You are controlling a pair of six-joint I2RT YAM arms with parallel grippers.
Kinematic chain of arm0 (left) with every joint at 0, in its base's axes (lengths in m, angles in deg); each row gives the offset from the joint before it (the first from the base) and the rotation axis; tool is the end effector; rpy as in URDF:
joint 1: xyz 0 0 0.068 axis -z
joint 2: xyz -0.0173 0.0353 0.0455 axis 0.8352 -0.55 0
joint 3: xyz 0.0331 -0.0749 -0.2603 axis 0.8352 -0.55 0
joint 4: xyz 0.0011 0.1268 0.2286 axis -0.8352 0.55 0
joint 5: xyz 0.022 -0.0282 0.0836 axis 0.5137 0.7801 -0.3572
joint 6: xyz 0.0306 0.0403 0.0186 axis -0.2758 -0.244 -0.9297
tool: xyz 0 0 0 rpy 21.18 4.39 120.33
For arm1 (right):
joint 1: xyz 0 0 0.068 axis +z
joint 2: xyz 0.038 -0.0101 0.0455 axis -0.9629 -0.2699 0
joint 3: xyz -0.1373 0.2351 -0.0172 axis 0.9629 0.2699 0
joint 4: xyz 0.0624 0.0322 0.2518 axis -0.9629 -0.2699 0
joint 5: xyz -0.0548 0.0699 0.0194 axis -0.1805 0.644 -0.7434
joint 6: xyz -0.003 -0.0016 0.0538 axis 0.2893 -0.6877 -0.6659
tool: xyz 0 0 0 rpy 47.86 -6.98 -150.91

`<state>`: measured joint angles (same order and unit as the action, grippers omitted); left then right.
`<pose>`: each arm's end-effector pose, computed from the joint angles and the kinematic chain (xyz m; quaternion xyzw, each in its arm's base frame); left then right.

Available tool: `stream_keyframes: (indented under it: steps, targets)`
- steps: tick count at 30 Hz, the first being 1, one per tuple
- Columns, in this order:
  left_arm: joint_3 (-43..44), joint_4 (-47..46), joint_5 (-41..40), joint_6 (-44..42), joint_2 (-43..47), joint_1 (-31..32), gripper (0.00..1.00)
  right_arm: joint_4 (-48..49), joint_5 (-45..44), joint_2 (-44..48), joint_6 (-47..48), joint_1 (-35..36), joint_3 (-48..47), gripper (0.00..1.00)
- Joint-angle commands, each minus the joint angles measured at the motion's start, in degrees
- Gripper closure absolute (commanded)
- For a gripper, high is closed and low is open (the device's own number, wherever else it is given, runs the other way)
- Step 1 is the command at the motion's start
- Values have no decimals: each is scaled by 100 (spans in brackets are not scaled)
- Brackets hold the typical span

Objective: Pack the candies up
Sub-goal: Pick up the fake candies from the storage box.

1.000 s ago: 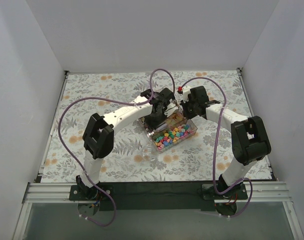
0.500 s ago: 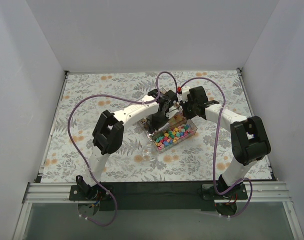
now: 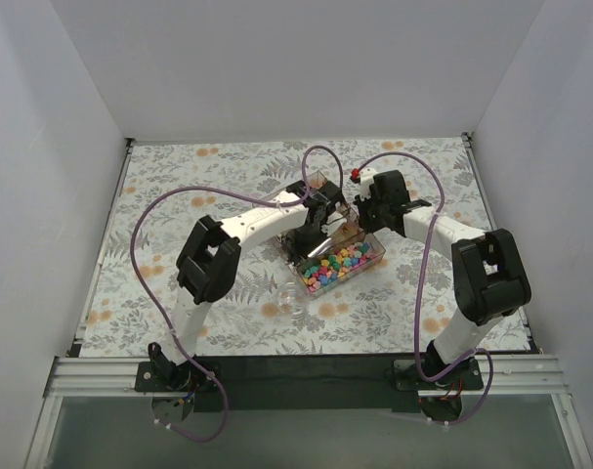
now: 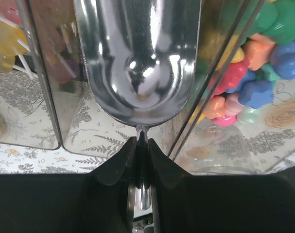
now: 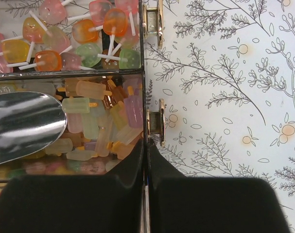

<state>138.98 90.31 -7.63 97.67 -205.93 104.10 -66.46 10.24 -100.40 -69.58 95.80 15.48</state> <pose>0.2911 -0.3154 0.2102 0.1189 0.9926 0.0037 0.0240 0.3355 0.1351 0.2021 -0.2367 0.8899 0.0904 0.3792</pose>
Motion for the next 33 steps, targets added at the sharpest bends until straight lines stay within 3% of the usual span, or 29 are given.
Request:
stream_keyframes:
  steps: [1,4,13,23,29,33]
  targets:
    - [-925,-2615,343,33,508,149,100,438,1056,332,-503,123,171,99]
    - [-1358,-3056,334,-47,695,149,100,535,1214,367,-573,26,294,99]
    - [-234,-2318,281,-258,71,149,100,544,1294,367,-565,-1,154,99]
    - [-58,-2222,202,-161,-52,158,100,527,1285,394,-538,8,154,99]
    - [-865,-3011,509,-117,421,149,100,544,1372,350,-591,-159,250,99]
    - [-927,-2889,405,-108,483,149,100,535,1337,411,-573,-404,277,99]
